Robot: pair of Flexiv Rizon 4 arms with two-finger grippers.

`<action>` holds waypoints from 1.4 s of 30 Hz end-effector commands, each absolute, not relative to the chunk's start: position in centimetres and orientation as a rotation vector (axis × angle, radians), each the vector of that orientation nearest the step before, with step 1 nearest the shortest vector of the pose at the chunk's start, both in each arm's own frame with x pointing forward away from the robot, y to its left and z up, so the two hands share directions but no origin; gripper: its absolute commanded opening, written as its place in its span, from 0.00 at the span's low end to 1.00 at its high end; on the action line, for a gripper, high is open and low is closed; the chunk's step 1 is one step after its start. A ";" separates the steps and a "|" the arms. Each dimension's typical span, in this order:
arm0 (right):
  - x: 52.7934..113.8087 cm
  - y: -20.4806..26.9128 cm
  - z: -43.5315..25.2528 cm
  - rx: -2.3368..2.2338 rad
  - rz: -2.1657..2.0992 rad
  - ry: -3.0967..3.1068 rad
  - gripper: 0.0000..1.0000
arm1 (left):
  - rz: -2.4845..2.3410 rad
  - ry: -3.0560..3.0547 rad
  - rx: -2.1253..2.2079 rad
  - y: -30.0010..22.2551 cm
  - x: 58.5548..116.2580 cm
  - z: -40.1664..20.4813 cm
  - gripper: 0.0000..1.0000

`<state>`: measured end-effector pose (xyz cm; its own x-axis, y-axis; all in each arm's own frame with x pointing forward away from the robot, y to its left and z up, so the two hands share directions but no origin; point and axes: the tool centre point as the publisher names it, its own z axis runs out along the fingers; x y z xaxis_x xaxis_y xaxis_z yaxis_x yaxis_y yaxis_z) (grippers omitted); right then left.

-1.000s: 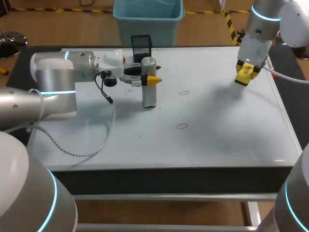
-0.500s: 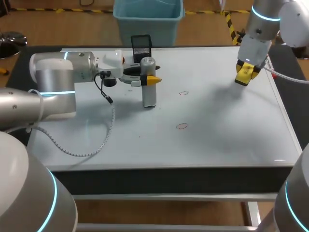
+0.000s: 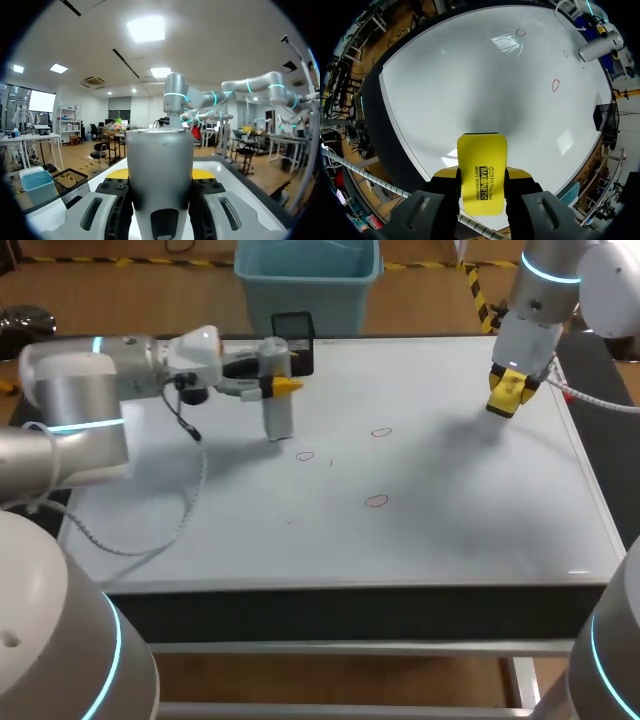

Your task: Pick up the inspection probe, press it on each red-marked spot on the whiteboard one by one, put down the probe, pick up the eraser, and wipe off all the red marks.

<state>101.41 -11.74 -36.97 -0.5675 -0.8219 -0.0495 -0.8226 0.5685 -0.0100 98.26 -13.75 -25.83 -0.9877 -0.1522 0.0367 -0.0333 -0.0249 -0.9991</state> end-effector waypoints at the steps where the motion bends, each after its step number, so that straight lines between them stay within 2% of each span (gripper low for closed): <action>1: 101.4 -11.8 -36.9 -1.440 0.017 2.739 0.00 | -2.114 2.107 -0.280 -9.9 97.1 -24.2 0.00; 8: 101.4 -11.8 -36.9 -1.440 0.017 2.739 0.00 | -2.068 2.050 -0.346 -6.2 97.1 -23.7 0.00; 21: 101.4 -11.8 -36.9 -1.440 0.017 2.739 0.00 | -2.046 2.003 -0.401 -2.5 98.8 -23.7 0.00; 35: 101.4 -11.8 -36.9 -1.440 0.017 2.739 0.00 | -2.039 1.994 -0.409 -2.2 99.0 -23.4 0.00; 42: 98.2 -2.7 -36.0 -1.745 0.029 2.546 0.00 | -2.039 1.994 -0.409 -2.2 99.0 -23.4 0.00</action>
